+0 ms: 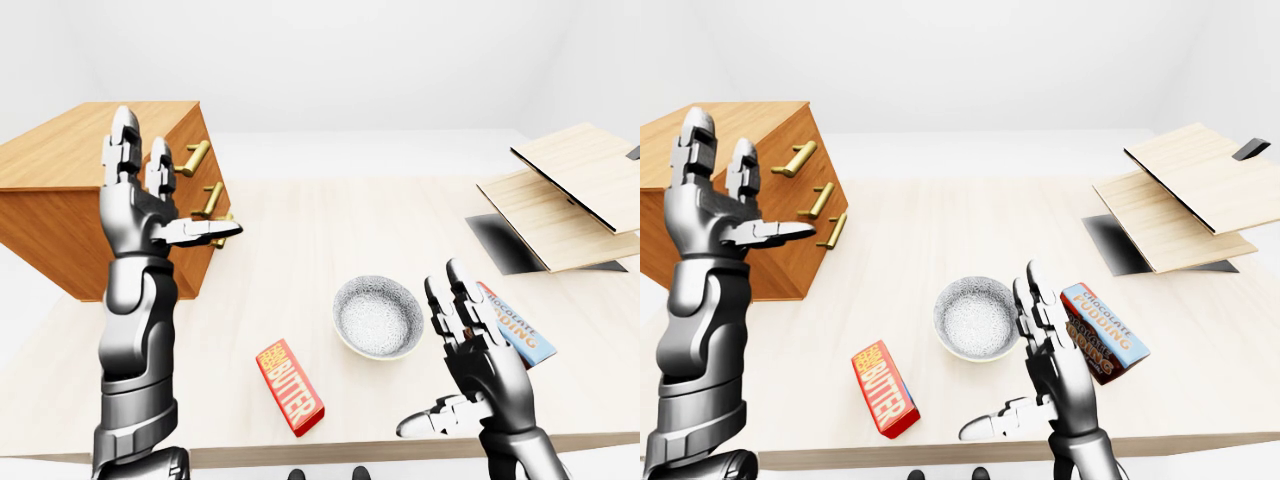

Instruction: Close the top drawer of the cabinet and put the bowl on top of it.

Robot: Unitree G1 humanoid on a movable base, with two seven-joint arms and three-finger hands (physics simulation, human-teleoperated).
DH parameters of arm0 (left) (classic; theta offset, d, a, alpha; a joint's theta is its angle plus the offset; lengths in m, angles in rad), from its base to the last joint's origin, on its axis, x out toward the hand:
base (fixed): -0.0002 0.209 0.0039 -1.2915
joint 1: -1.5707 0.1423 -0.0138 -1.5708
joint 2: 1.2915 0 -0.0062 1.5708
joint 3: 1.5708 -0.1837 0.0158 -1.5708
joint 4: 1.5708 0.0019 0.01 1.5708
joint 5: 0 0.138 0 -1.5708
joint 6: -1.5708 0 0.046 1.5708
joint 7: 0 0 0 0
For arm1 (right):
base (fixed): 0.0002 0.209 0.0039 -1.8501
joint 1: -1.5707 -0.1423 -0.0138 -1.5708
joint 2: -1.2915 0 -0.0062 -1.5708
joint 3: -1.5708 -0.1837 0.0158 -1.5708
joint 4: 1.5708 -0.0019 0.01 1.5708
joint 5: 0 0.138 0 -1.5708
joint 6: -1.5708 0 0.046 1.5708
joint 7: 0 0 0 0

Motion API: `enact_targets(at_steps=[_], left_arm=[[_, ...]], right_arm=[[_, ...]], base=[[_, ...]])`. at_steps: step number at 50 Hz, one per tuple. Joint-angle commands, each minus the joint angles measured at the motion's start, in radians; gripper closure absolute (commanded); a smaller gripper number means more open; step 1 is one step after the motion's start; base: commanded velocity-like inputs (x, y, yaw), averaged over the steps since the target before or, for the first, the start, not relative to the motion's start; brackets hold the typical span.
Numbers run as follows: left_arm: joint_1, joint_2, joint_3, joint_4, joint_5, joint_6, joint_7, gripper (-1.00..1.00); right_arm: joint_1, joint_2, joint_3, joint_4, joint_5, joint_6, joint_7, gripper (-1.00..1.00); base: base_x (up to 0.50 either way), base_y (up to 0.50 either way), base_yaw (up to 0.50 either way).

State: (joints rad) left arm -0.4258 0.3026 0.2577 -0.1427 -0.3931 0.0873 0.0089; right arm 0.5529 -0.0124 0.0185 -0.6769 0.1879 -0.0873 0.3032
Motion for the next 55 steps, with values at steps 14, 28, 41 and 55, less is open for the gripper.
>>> enact_targets(at_steps=[14, 28, 41, 55], left_arm=[[0.245, -0.15, -0.132, -0.479, 0.309, 0.0, -0.144, -1.0], [0.357, -0.227, -0.248, -0.679, 0.531, 0.0, -0.215, -1.0], [0.418, -0.264, -0.393, -0.753, 0.698, 0.0, -0.187, -1.0], [0.447, -0.278, -0.529, -0.831, 0.884, 0.0, -0.193, -1.0]], right_arm=[[0.02, 0.004, -0.006, -0.01, 0.01, 0.0, 0.011, -1.0], [0.05, 0.023, -0.045, -0.042, 0.054, 0.0, 0.044, -1.0], [0.077, 0.063, -0.101, -0.083, 0.1, 0.0, 0.089, -1.0], [0.096, 0.132, -0.178, -0.112, 0.148, 0.0, 0.162, -1.0]], base=[[0.0, 0.0, 0.0], [0.0, 0.0, 0.0], [0.0, 0.0, 0.0], [0.0, 0.0, 0.0]])
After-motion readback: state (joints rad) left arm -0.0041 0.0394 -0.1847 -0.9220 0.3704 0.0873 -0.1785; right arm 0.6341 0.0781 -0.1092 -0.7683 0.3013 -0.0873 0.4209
